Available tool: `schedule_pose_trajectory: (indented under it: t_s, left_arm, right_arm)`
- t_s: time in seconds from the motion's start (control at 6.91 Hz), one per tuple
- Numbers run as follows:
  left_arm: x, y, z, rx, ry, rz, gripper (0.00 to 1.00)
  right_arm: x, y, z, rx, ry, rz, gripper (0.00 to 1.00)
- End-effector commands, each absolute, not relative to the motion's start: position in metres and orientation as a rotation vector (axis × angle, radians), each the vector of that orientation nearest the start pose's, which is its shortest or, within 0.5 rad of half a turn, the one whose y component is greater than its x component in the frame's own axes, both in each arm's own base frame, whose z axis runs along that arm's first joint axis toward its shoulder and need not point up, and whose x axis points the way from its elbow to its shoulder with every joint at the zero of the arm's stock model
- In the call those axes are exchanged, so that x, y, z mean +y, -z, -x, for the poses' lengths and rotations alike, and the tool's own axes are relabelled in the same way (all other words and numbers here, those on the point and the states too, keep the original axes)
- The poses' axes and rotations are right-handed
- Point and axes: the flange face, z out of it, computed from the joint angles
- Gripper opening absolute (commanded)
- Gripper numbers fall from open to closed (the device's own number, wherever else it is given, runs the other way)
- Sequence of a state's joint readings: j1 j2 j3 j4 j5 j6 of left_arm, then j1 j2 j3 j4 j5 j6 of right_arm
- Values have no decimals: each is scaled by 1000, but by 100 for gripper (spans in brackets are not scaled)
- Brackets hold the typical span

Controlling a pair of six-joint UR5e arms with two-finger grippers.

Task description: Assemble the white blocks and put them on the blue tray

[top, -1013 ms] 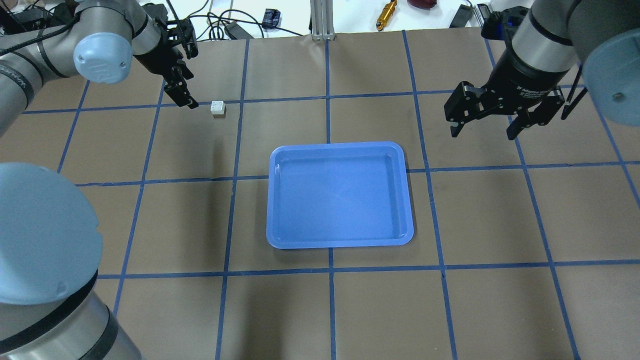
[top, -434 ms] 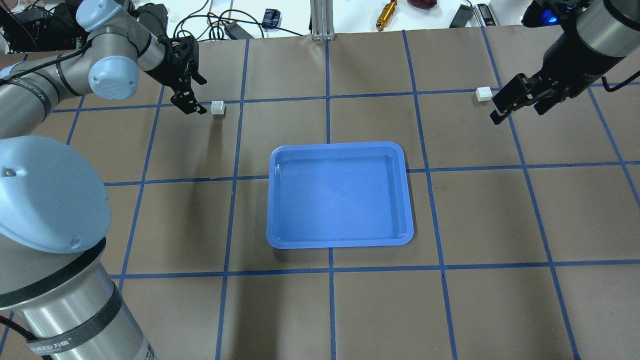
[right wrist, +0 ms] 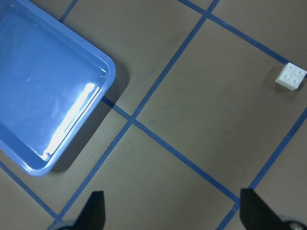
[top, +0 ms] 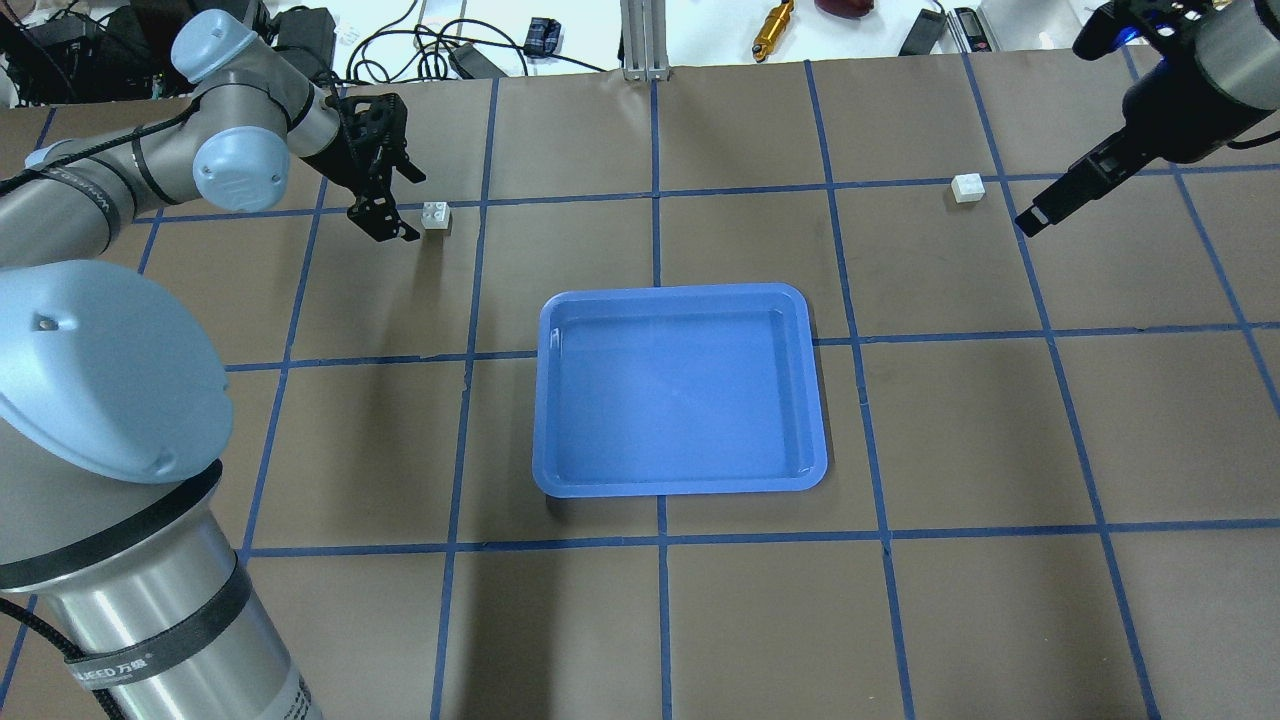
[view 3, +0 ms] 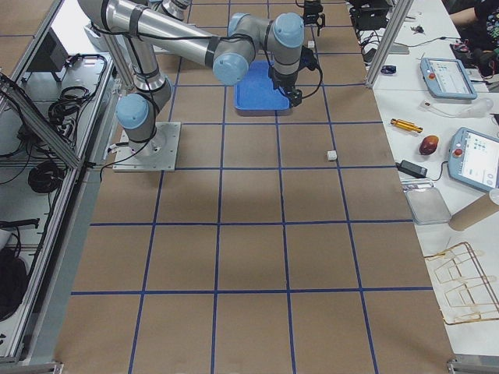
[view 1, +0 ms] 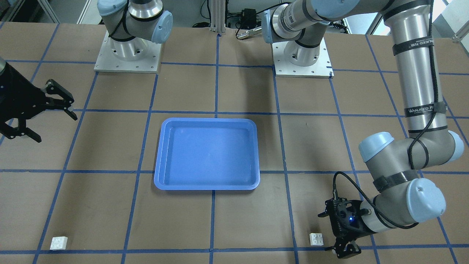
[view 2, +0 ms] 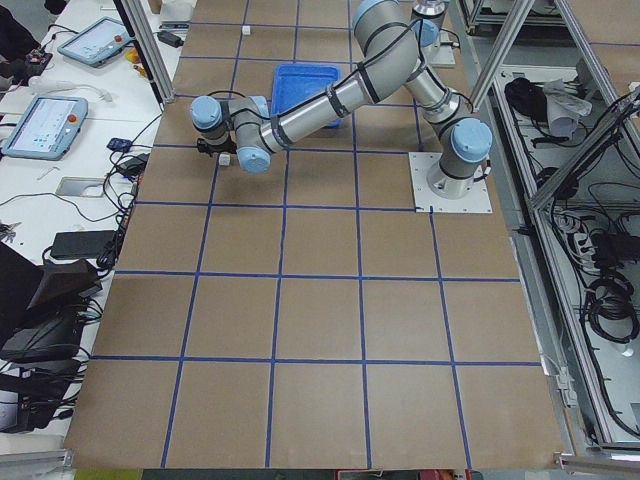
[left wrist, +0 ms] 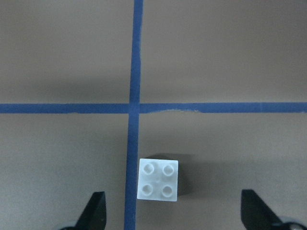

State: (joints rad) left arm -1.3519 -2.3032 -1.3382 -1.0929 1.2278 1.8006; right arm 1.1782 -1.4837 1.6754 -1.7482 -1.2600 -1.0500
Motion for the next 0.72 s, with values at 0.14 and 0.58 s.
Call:
schedule_pose_trajectory:
  t_s: [0.14, 0.58]
  left_arm:
    - [-756, -181, 3, -2026, -372, 2045, 100]
    - [-757, -174, 4, -2019, -371, 2037, 100]
  right_arm:
    - [-576, -357, 120, 2475, 530, 1139, 100]
    - [-607, -303, 165, 2318, 647, 1242, 100]
